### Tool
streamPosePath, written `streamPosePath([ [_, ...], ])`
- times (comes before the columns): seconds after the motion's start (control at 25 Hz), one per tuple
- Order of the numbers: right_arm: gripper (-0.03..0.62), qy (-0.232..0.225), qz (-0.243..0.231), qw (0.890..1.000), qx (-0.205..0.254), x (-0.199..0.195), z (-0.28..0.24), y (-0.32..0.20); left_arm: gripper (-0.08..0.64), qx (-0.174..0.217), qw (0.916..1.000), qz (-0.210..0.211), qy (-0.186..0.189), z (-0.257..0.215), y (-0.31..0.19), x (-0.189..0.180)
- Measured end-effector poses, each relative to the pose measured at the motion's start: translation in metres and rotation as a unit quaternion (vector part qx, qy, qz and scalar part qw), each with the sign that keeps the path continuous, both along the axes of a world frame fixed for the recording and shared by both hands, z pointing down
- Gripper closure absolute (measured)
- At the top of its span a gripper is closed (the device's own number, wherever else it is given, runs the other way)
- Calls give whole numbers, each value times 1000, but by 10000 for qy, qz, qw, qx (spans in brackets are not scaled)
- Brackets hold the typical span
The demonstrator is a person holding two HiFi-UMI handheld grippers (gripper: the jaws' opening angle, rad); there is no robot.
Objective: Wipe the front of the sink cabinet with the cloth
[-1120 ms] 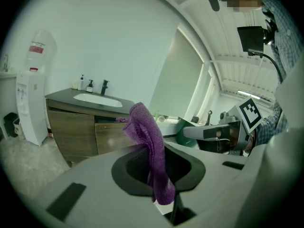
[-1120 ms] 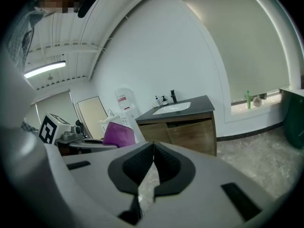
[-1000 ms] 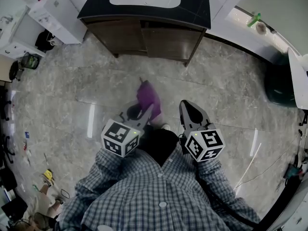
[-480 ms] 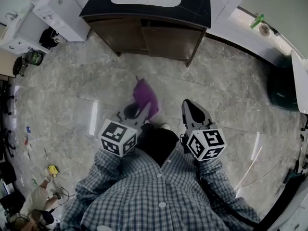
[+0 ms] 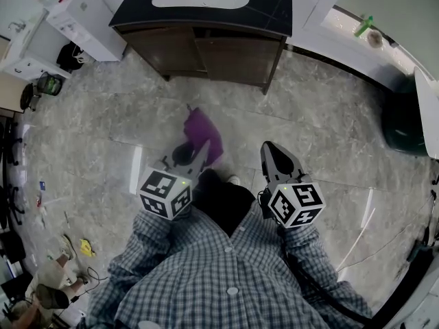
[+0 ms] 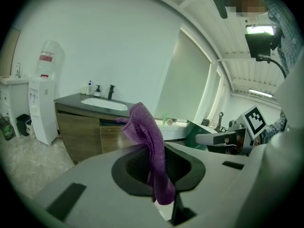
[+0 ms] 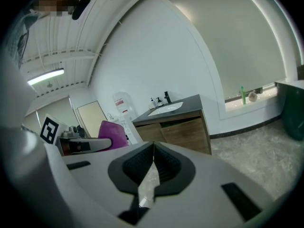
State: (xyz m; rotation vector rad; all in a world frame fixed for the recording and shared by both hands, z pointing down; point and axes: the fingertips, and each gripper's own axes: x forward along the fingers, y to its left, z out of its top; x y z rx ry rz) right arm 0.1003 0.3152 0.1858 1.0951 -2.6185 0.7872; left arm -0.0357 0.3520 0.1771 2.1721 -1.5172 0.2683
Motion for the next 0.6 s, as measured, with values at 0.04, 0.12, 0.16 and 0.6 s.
streamPosePath([
  [0.04, 574, -57, 56, 10000, -42, 4, 1, -2, 506, 15, 10000, -3, -14, -1, -2, 2],
  [0.12, 574, -55, 148, 9999, -48, 13, 1, -8, 506, 29, 10000, -15, -40, -1, -6, 4],
  [0.16, 574, -33, 208, 9998, -32, 18, 2, -11, 506, 29, 10000, -22, -48, -1, -7, 4],
  [0.6, 574, -4, 367, 9993, -40, 16, 6, -47, 506, -44, 9999, -74, 83, 15, -49, -12],
])
